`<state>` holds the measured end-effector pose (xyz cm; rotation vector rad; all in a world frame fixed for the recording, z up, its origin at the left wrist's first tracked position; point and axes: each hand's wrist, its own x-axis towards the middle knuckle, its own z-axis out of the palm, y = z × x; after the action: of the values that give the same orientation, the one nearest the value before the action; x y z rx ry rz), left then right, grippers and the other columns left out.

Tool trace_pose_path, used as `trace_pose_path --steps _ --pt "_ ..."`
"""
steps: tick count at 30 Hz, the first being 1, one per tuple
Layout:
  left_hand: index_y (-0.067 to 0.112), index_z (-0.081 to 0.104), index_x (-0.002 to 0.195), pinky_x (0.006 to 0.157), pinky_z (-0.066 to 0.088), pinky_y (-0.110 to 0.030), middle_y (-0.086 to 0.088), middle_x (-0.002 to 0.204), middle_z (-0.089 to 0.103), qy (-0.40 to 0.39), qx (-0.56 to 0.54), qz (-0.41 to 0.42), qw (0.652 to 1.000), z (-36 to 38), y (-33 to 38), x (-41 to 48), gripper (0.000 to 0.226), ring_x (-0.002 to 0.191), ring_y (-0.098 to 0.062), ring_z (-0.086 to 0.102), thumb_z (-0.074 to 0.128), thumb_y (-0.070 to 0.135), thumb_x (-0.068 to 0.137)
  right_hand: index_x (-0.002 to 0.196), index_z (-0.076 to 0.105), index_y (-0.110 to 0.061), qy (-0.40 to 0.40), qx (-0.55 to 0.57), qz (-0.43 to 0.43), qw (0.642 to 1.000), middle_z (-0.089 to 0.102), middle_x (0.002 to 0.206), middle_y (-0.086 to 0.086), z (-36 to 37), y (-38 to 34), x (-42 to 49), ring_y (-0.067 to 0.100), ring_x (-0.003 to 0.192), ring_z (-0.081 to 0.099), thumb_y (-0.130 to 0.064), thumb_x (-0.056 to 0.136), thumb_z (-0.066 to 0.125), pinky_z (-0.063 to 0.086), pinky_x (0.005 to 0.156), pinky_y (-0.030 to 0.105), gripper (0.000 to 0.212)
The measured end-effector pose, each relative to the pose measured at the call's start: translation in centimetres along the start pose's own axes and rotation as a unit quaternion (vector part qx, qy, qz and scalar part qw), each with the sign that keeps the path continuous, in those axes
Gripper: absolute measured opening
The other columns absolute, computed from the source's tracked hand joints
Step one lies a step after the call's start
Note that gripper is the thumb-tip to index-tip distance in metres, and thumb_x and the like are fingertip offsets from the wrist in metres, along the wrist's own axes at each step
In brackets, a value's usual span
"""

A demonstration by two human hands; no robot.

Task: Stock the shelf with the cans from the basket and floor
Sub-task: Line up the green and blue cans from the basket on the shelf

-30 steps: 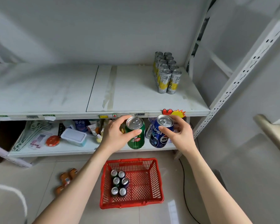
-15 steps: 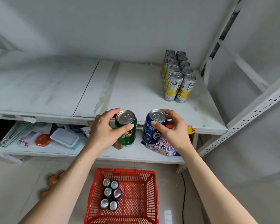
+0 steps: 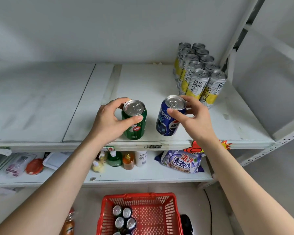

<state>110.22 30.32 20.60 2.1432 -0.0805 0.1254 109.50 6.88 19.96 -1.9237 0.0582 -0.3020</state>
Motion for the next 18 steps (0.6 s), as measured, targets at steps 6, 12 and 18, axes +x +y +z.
trace_pose_path --steps 6,12,18 --pt "0.032 0.064 0.115 0.061 0.032 -0.001 0.022 0.098 0.061 0.01 -0.015 0.022 1.0 2.0 -1.4 4.4 0.054 0.072 0.019 0.048 0.081 0.042 0.065 0.112 0.062 -0.026 0.001 0.0 -0.003 1.0 0.068 0.103 -0.011 0.9 2.1 3.7 0.005 0.093 0.063 -0.032 0.077 0.08 0.049 0.07 0.01 0.04" --pt "0.032 0.063 0.113 0.056 0.031 0.002 0.023 0.092 0.058 0.013 0.006 0.039 0.999 3.3 -2.0 8.9 0.048 0.063 0.023 0.045 0.082 0.036 0.068 0.121 0.062 -0.016 -0.011 0.007 0.001 1.0 0.07 0.109 0.0 2.1 3.4 8.2 0.015 0.101 0.065 -0.03 0.077 0.081 0.055 0.089 0.036 0.05" --pt "0.031 0.063 0.116 0.055 0.03 0.004 0.017 0.1 0.061 0.024 -0.003 0.029 0.999 3.9 -2.4 13.6 0.053 0.062 0.022 0.046 0.082 0.039 0.067 0.118 0.064 -0.017 0.01 0.009 -0.001 1.0 0.07 0.107 0.0 3.5 3.6 13.0 0.015 0.099 0.066 -0.031 0.076 0.081 0.055 0.091 0.04 0.048"
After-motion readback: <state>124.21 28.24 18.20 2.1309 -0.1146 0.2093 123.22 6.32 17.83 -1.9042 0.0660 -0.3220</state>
